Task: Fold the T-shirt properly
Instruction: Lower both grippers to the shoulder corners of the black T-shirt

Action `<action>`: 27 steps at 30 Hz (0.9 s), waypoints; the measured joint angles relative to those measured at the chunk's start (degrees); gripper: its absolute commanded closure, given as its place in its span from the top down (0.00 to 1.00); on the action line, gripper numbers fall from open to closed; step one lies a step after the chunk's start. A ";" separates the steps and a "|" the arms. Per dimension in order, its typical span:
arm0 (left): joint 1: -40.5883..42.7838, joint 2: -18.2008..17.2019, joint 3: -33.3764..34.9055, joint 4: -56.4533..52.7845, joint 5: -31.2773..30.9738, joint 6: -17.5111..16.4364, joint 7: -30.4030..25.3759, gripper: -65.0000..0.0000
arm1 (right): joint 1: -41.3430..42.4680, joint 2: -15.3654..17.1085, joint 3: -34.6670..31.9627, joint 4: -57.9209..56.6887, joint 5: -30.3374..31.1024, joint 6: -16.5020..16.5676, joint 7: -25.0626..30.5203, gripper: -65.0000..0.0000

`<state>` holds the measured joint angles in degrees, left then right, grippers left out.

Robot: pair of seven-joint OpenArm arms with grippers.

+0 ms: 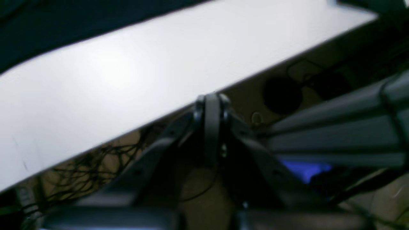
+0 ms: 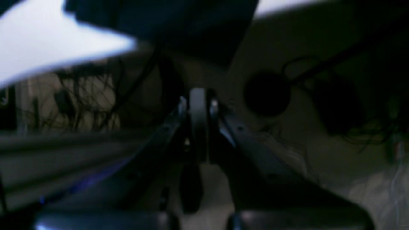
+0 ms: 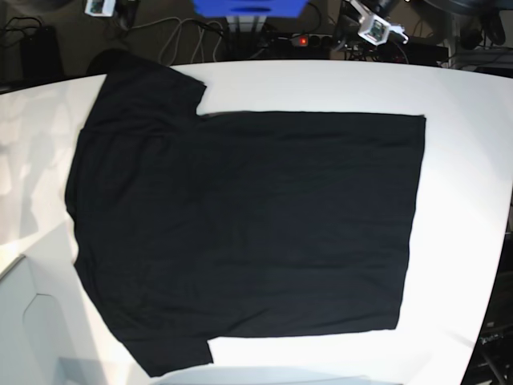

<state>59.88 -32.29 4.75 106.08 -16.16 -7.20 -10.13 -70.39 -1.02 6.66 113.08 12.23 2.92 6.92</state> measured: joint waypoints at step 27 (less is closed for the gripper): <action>-8.79 5.51 -14.99 6.58 -27.80 0.39 15.45 0.01 | 56.94 1.42 38.27 2.43 0.15 36.65 -64.87 0.25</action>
<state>51.09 -26.79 -10.24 112.66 -43.97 -6.81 5.32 -13.45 0.40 44.93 115.50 12.38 39.57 -57.95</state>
